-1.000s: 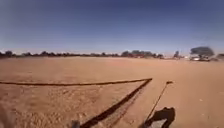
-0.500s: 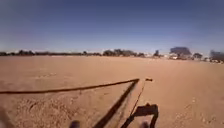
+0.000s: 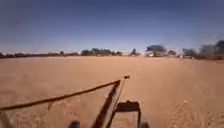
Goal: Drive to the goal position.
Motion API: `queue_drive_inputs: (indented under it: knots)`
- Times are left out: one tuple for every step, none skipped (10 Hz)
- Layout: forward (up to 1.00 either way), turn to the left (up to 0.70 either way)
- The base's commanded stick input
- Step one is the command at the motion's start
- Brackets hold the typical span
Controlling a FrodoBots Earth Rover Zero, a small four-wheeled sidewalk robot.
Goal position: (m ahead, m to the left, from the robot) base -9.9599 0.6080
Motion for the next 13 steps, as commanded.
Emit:
queue_drive_inputs:
  knots:
    - [0.0, -0.45]
    - [0.0, -0.45]
    - [0.0, -0.4]
    - [0.0, 0.0]
    - [0.0, 0.0]
    - [0.0, 0.0]
    - [0.0, 0.0]
    - [0.0, 0.0]
    - [0.0, 0.0]
    - [0.0, 0.0]
    - [0.0, 0.0]
    - [0.0, 0.0]
    - [0.0, 0.45]
